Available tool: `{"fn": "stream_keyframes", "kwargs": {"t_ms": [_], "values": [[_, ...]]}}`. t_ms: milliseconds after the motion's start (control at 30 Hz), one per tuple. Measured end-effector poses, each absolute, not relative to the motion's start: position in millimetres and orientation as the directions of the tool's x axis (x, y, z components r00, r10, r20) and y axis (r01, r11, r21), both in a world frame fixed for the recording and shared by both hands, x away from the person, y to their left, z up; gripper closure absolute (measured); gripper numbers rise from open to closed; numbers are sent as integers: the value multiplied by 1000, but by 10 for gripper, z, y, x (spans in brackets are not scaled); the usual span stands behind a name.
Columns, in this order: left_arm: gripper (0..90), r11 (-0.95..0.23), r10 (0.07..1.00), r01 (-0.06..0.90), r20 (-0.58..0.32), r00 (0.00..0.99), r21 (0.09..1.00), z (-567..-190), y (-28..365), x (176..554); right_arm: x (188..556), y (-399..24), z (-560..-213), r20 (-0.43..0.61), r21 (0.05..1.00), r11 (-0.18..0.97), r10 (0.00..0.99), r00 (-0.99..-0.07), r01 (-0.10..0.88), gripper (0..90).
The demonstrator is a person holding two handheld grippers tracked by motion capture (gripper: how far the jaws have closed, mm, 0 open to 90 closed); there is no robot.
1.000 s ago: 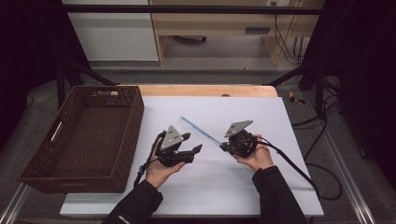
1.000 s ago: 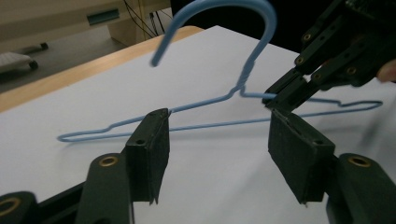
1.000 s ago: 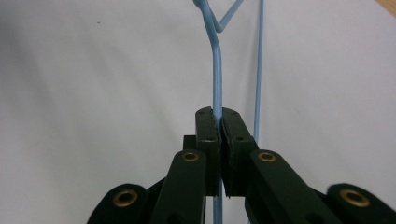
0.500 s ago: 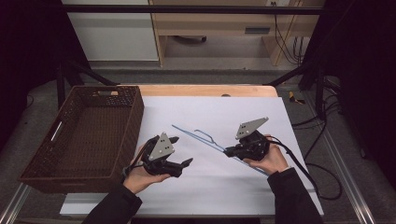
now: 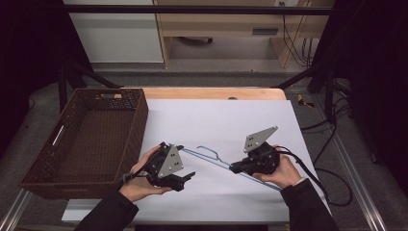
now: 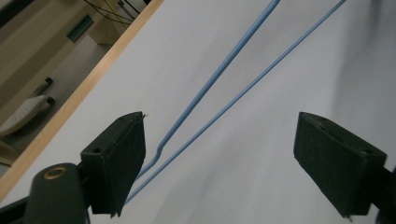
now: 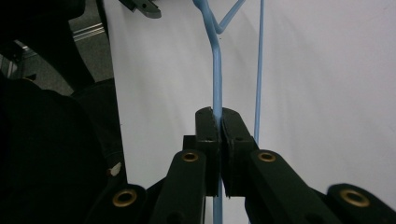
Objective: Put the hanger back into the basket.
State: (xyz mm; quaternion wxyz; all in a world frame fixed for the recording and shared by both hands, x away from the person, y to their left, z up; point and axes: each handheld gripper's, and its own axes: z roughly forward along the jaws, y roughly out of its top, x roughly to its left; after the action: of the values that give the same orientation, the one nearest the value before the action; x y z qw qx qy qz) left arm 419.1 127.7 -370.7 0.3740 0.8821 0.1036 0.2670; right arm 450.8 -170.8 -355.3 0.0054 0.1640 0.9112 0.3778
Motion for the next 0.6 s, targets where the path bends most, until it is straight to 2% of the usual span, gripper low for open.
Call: {"fn": "stream_keyframes", "kwargs": {"t_ms": [200,600], "values": [[232,-774,317,-61,469,825,630,-3737,1167,4156,4504,-1674,-3577,137,684,666,283,-949,297,879],[330,-826,261,-112,552,792,552,-3831,1032,4176,4492,-1644,-3604,160,690,660,261,-952,297,879]]}}
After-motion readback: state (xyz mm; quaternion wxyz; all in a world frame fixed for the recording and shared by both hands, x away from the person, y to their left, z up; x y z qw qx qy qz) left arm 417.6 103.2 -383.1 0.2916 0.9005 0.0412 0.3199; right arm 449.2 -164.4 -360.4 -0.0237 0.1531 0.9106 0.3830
